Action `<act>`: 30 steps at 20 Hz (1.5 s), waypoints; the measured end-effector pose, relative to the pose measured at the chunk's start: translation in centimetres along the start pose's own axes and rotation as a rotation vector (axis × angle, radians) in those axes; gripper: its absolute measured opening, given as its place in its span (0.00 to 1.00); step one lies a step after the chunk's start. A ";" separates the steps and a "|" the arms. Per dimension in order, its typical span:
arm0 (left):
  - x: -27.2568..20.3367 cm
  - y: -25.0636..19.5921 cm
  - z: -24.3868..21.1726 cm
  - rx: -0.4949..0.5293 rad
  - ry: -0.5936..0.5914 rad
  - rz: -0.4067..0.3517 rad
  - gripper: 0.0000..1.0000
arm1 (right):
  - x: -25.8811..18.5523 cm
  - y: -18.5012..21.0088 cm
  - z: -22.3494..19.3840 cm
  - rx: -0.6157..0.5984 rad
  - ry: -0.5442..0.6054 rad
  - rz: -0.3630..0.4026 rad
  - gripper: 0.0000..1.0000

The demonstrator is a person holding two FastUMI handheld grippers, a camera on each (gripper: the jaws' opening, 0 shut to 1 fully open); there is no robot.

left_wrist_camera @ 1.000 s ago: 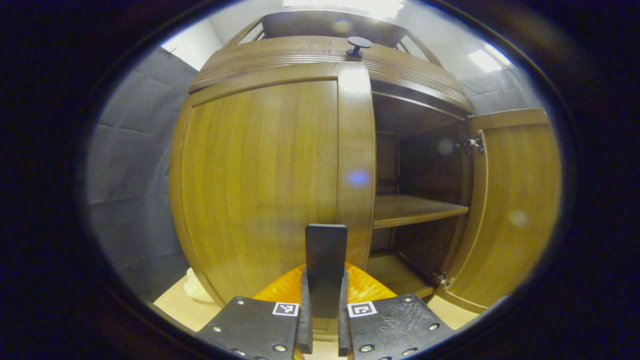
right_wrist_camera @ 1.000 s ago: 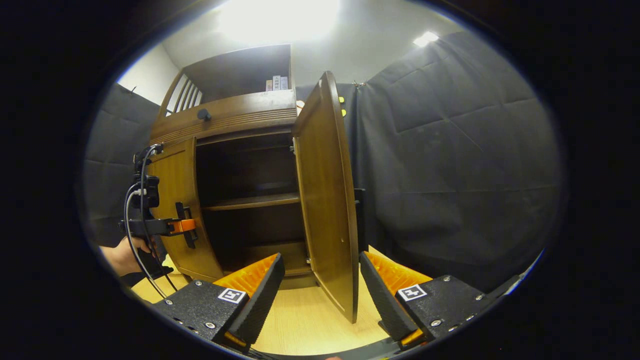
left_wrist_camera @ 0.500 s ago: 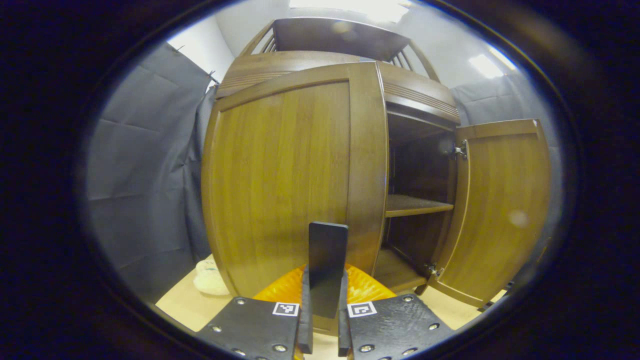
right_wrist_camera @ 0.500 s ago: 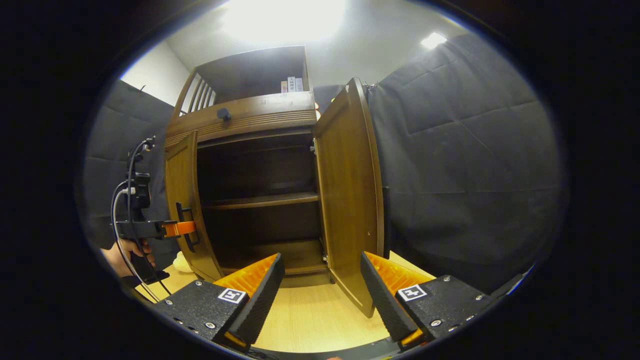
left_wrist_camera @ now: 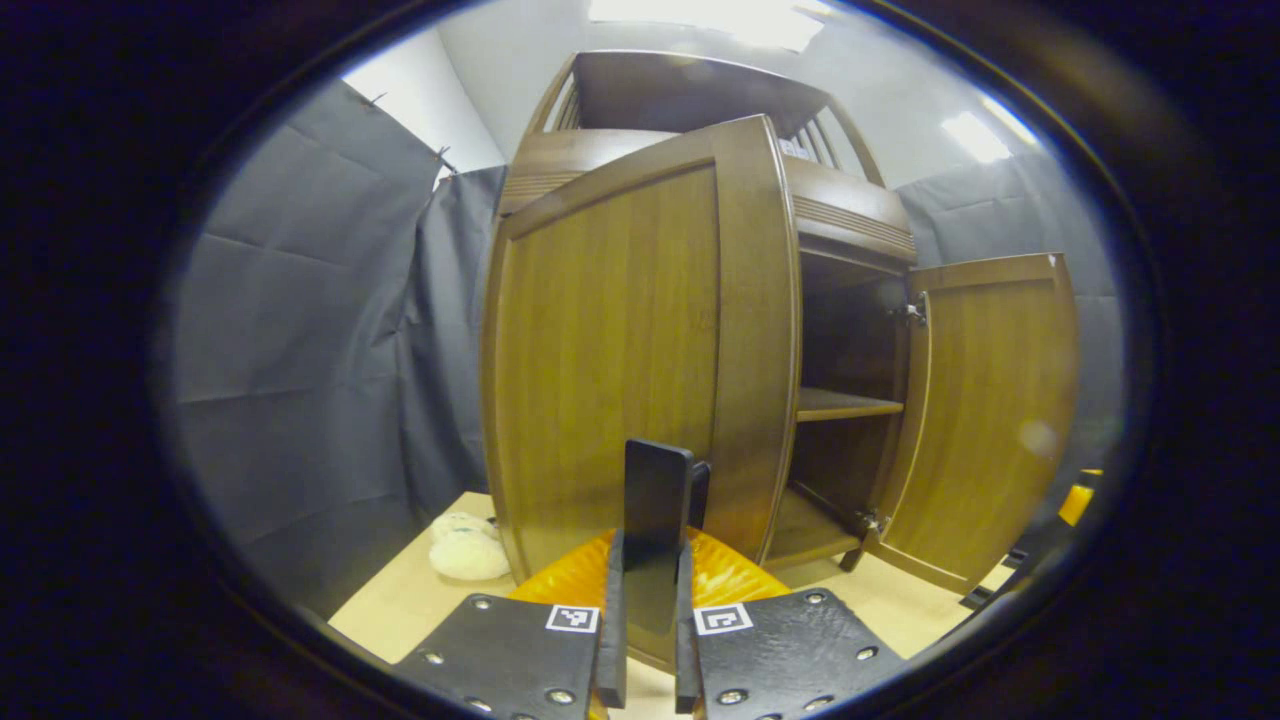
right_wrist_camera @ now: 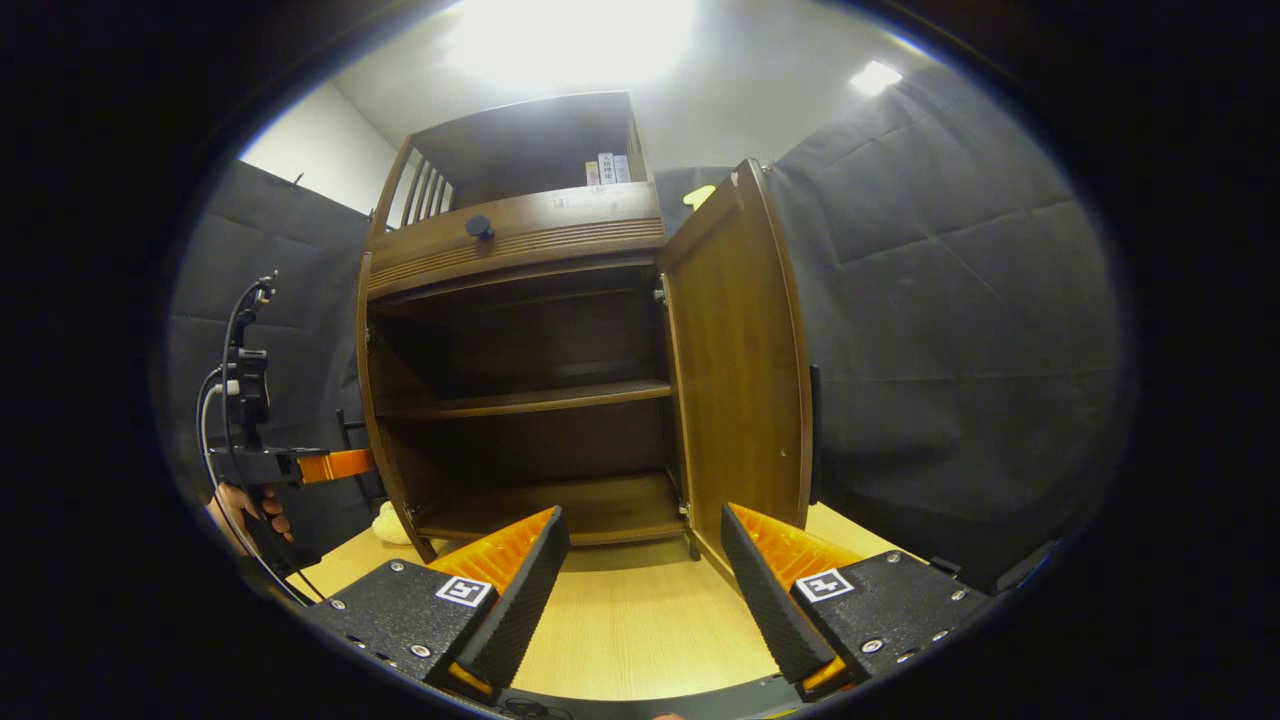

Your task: Open the right door of the double-door shoe cabinet with the right hand, and open the left door with the left hand.

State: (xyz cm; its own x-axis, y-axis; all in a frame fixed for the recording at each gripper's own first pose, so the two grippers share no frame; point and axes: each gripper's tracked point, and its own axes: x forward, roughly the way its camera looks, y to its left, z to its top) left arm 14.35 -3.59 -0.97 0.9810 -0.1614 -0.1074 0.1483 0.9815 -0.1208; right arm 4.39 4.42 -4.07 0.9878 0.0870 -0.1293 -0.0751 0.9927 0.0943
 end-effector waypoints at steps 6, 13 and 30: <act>-0.8 0.0 1.8 0.027 -0.006 0.057 0.22 | -0.8 1.9 -0.8 -0.003 0.018 0.048 0.94; -2.5 0.4 3.9 0.042 -0.024 0.182 0.19 | -1.4 3.6 -0.5 0.006 0.009 0.087 0.94; -4.8 0.7 5.3 0.062 -0.113 0.341 0.19 | -4.0 2.4 3.0 -0.039 -0.045 0.042 0.94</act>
State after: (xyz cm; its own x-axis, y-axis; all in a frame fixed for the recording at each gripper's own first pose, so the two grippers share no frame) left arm 10.37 -1.62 4.70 0.9824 0.1854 -0.0212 -0.1861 0.9819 -0.0359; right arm 0.65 6.20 -0.41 0.9887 0.1261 -0.0815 -0.1214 0.9908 0.0598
